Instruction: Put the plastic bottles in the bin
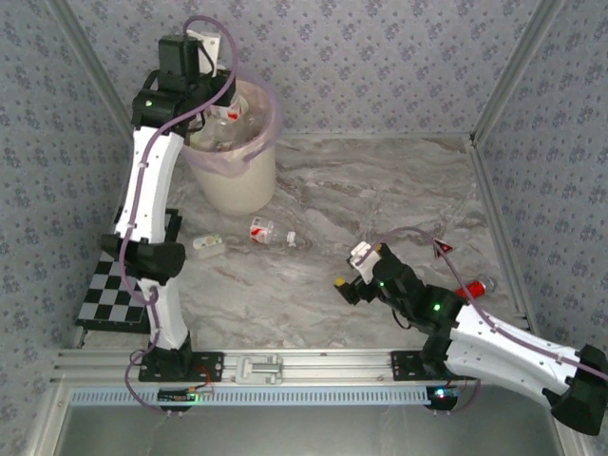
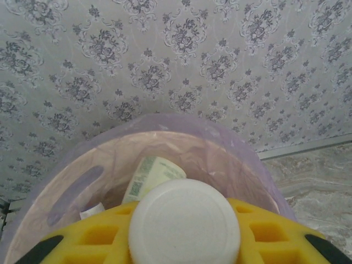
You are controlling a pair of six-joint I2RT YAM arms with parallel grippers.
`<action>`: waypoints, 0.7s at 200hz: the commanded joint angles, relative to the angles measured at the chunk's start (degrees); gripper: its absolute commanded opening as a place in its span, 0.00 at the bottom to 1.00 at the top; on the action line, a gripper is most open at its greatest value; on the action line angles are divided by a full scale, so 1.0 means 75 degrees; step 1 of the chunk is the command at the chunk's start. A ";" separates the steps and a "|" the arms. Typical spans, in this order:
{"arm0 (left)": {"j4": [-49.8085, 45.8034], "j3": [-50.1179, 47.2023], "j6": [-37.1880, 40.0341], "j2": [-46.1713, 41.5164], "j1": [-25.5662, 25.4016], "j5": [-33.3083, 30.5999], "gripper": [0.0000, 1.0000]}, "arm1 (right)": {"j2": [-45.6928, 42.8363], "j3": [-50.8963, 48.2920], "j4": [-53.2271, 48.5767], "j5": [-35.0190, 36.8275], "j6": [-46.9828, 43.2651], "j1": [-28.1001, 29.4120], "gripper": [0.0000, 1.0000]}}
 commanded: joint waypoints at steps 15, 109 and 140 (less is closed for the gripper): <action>0.0444 -0.0253 -0.0330 -0.0761 0.0187 0.0199 0.00 | 0.0323 0.0319 0.0644 -0.0223 -0.0187 -0.0057 1.00; 0.0635 0.0159 0.0706 -0.0378 0.0833 -0.2112 0.00 | 0.0262 0.0177 0.0570 -0.0259 -0.0019 -0.0081 1.00; 0.0045 0.0647 0.0967 0.0376 0.0828 -0.1912 0.00 | 0.0185 0.0159 0.0483 -0.0204 0.0045 -0.0078 1.00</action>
